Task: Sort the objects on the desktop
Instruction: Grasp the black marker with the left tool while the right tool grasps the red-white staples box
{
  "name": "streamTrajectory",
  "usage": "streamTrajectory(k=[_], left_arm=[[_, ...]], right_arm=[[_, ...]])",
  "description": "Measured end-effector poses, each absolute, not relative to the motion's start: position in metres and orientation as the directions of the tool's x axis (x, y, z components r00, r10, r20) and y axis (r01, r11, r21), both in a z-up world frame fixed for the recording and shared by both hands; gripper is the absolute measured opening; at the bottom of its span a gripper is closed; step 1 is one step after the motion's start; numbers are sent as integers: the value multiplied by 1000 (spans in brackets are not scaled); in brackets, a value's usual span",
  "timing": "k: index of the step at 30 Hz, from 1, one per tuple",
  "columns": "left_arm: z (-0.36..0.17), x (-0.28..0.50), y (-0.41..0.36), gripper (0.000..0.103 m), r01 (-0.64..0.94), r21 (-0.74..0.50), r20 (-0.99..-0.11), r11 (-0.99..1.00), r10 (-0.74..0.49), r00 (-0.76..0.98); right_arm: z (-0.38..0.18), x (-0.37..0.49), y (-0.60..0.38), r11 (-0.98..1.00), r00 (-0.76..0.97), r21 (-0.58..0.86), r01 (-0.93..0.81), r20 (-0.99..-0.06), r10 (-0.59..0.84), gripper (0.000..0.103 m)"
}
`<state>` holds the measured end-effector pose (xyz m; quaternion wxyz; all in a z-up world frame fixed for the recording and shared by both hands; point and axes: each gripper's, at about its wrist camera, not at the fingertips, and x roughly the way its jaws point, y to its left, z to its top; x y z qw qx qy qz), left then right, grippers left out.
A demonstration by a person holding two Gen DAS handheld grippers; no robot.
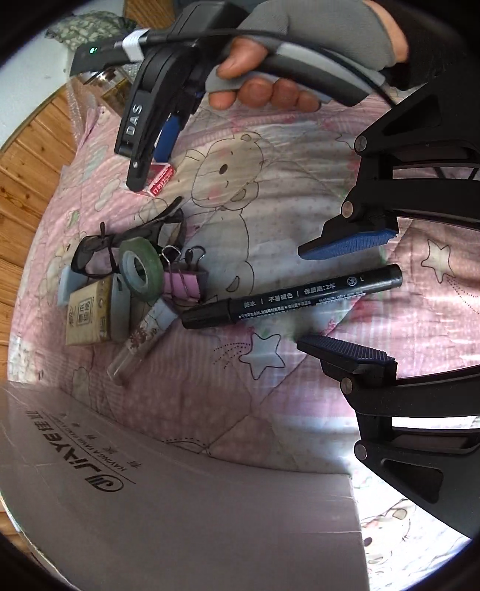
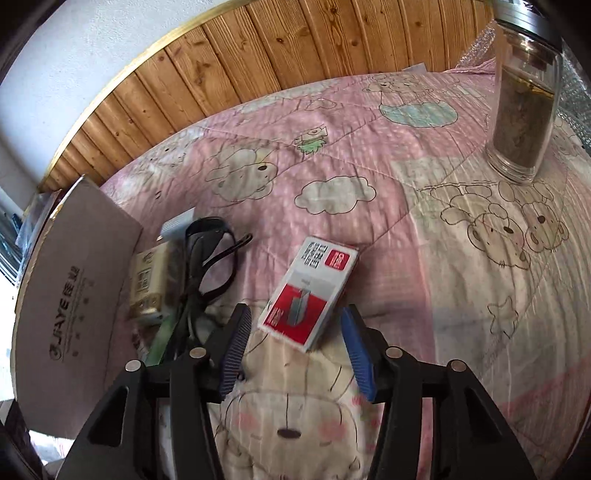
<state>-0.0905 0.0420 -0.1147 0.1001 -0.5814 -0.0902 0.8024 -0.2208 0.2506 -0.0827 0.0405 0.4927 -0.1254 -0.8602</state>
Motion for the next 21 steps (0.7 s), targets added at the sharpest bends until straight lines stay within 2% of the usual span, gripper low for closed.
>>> streamTrajectory(k=[5, 6, 8, 10, 13, 17, 20, 21], left_arm=[[-116, -94, 41, 42, -94, -255, -903, -962, 272, -332], [-116, -94, 41, 39, -100, -243, -902, -965, 263, -341], [-117, -93, 40, 25, -108, -218, -902, -970, 243, -357], [-118, -95, 36, 18, -97, -231, -899, -968, 251, -358], [-118, -96, 31, 18, -93, -256, -893, -962, 272, -360], [-119, -93, 36, 17, -107, -231, -889, -967, 255, -381], [-119, -92, 34, 13, -104, -238, -885, -966, 259, -386], [-119, -91, 33, 13, -102, -246, -883, -964, 266, -386]], right_arm=[[-88, -237, 235, -990, -543, 137, 4, -831, -118, 59], [-89, -237, 234, -992, -548, 123, 16, -829, -111, 59], [-90, -235, 236, -993, -557, 113, 35, -823, -114, 59], [-88, -231, 242, -991, -567, 132, 32, -814, -127, 59], [-89, -226, 247, -994, -583, 105, 12, -807, -92, 63], [-92, -232, 234, -999, -589, 19, 50, -807, -45, 65], [-91, -232, 236, -998, -590, 5, 55, -807, -36, 58], [-90, -231, 240, -999, -589, 10, 52, -807, -39, 45]])
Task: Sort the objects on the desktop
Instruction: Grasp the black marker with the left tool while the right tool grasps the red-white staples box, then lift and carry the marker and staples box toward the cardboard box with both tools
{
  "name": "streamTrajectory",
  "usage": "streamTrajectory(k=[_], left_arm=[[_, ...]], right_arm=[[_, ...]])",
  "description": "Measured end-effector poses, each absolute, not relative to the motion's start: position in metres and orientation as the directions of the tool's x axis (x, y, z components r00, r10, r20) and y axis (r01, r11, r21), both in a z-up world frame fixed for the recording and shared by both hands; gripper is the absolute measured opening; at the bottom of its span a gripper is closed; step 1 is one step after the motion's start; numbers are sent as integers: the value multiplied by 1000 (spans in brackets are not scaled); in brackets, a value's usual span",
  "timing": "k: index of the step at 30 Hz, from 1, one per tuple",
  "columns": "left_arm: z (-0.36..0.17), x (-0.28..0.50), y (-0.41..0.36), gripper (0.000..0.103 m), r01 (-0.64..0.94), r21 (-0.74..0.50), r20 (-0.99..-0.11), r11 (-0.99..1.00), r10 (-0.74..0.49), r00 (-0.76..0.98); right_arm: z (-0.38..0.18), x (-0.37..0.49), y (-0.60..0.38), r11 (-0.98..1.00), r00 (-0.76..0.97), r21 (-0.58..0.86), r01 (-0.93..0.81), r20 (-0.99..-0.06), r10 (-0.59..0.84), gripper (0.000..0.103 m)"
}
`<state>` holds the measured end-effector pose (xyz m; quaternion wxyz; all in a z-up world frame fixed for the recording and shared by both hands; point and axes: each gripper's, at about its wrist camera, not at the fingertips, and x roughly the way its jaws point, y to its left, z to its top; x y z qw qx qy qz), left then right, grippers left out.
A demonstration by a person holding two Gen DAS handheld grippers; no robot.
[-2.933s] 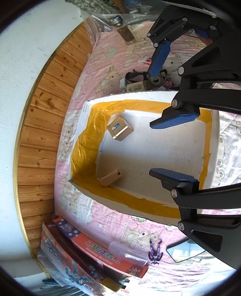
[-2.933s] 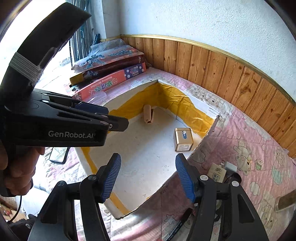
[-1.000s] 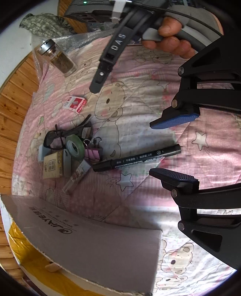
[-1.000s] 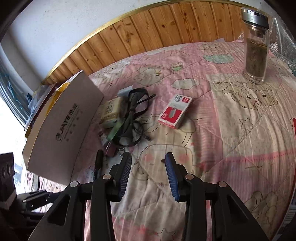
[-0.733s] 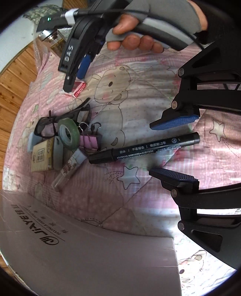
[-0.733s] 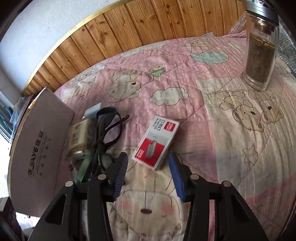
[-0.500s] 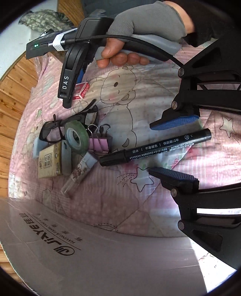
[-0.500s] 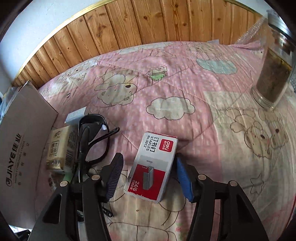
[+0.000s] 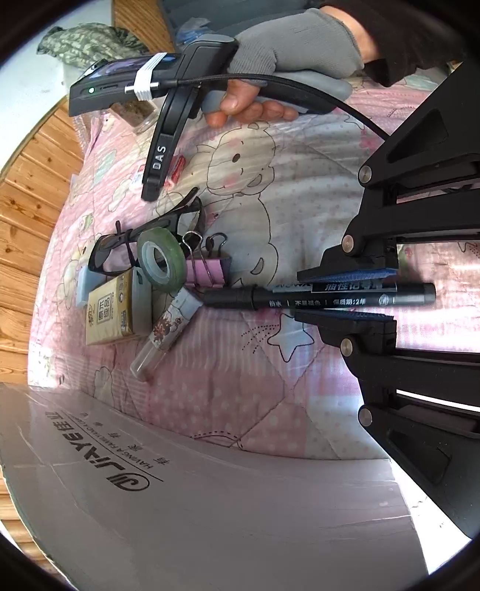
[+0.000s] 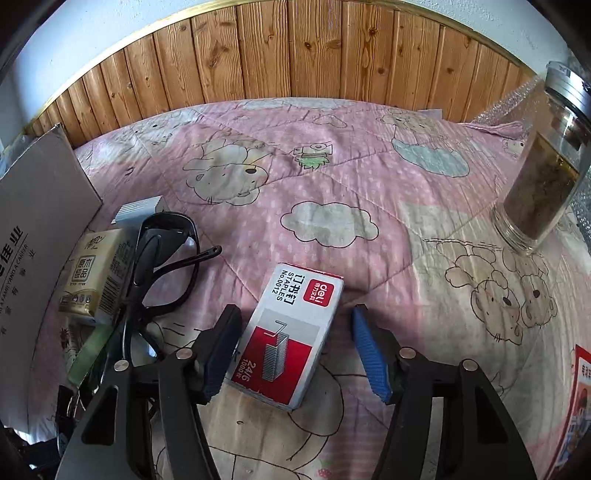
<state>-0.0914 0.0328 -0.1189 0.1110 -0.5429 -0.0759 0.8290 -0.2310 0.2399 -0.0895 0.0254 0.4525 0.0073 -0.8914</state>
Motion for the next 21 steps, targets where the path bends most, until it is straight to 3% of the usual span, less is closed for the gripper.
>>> streamTrajectory(k=[1, 6, 21], left_arm=[[-119, -91, 31, 13, -95, -260, -881, -961, 276, -385], [-117, -85, 25, 13, -69, -309, -873, -949, 311, -376], [-89, -60, 33, 13, -99, -304, -846, -948, 316, -430]], right_arm=[[-87, -230, 245, -998, -587, 27, 50, -808, -51, 39], [-77, -211, 264, -994, -595, 104, 24, -798, -98, 39], [-66, -130, 260, -965, -584, 260, 24, -780, -225, 39]])
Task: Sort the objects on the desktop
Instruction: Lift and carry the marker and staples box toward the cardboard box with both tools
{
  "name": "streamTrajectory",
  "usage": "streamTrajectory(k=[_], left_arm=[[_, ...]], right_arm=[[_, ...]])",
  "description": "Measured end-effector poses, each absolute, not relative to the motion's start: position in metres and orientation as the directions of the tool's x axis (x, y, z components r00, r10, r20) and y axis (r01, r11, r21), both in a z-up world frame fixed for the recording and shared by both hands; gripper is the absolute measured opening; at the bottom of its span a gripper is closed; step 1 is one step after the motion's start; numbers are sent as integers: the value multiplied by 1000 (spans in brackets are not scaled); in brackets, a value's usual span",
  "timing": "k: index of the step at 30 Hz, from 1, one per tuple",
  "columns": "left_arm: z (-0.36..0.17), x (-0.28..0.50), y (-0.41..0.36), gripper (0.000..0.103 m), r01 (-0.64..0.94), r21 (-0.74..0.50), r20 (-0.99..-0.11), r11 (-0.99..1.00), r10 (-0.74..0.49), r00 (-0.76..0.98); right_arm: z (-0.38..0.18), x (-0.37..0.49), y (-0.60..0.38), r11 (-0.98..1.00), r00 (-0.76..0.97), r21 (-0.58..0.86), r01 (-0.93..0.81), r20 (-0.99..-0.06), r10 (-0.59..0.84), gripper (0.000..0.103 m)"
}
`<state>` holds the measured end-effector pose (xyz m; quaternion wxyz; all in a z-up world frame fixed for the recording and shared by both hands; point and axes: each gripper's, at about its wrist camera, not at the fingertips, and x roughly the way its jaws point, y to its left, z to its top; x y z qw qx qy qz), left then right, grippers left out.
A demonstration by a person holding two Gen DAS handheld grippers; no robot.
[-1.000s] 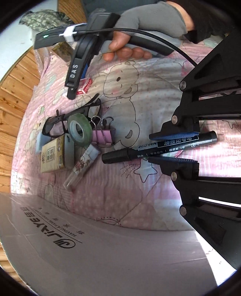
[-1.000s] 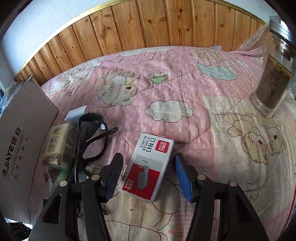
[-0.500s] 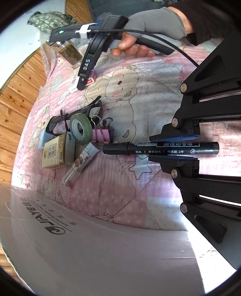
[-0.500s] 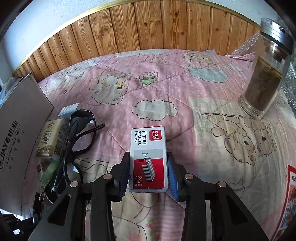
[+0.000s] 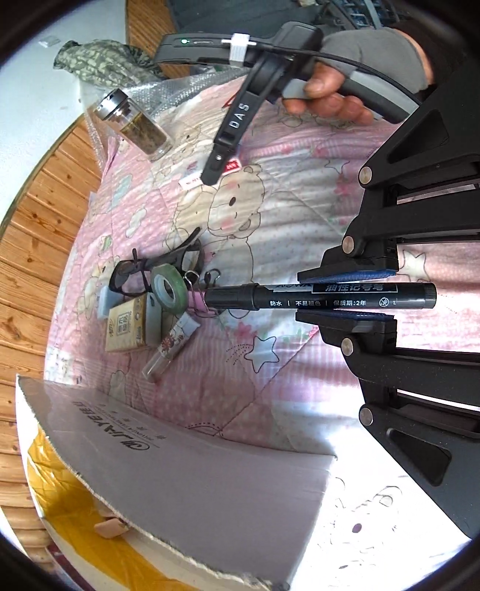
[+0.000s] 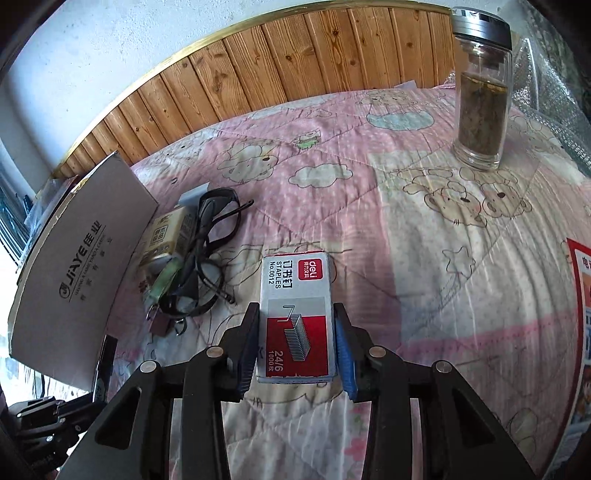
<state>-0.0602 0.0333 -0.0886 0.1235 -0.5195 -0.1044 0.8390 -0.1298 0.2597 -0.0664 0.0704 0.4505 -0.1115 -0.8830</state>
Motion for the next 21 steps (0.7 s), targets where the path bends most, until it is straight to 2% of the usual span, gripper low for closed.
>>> streamTrajectory(k=[21], left_arm=[[-51, -17, 24, 13, -112, -326, -803, -939, 338, -492]], right_arm=[[-43, -59, 205, -945, -567, 285, 162, -756, -326, 39]])
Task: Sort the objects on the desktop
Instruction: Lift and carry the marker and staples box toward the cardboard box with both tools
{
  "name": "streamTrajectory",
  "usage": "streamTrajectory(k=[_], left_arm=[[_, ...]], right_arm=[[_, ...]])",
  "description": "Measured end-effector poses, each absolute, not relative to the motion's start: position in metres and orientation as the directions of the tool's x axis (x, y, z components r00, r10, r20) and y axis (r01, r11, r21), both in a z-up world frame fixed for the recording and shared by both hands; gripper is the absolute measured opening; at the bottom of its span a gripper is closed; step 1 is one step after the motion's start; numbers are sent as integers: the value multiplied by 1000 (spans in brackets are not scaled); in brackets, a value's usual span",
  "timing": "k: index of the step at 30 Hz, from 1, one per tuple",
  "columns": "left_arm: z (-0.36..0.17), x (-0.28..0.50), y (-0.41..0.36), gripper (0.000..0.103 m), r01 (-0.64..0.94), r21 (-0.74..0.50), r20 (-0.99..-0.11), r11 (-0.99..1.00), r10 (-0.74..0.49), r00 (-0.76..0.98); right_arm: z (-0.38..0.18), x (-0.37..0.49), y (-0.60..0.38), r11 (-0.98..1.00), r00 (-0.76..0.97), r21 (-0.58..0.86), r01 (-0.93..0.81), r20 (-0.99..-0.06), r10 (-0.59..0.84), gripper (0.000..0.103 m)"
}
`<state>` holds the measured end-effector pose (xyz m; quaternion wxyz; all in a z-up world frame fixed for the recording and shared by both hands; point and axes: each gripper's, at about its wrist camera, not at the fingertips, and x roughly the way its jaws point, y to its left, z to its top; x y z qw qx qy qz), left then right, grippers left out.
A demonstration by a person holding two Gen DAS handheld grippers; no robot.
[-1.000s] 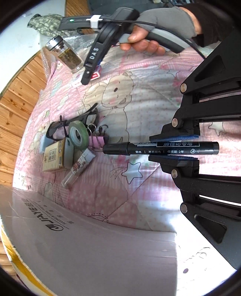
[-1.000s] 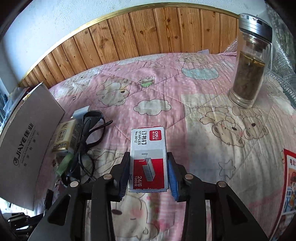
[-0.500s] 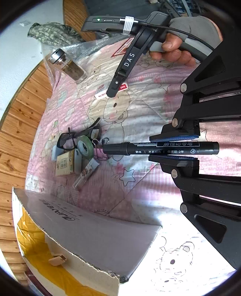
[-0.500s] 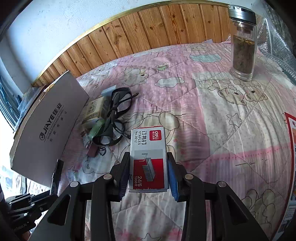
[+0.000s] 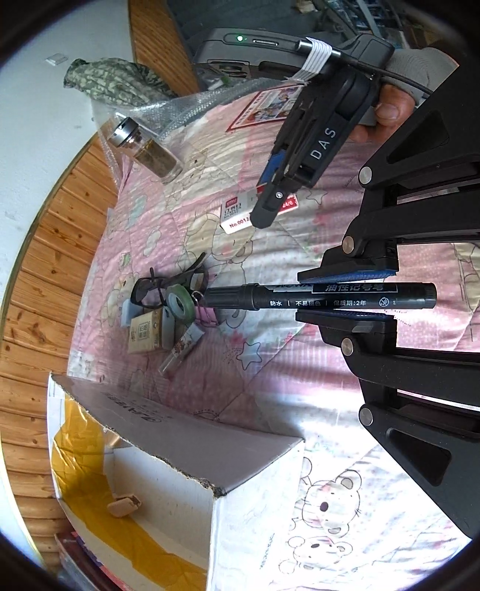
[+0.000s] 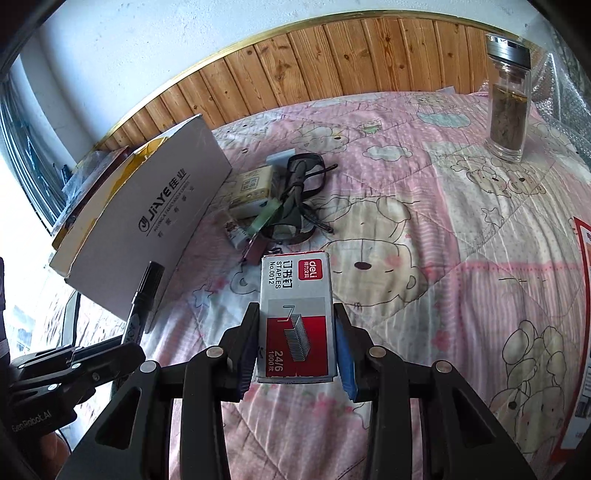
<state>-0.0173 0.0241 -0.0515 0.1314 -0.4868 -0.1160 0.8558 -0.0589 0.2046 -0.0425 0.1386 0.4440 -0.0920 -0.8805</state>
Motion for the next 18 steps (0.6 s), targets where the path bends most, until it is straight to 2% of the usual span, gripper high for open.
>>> streamTrajectory(k=[18], left_arm=[[-6, 12, -1, 13, -93, -335, -746, -938, 324, -582]], right_arm=[[11, -25, 147, -912, -595, 244, 329, -696, -401, 39]])
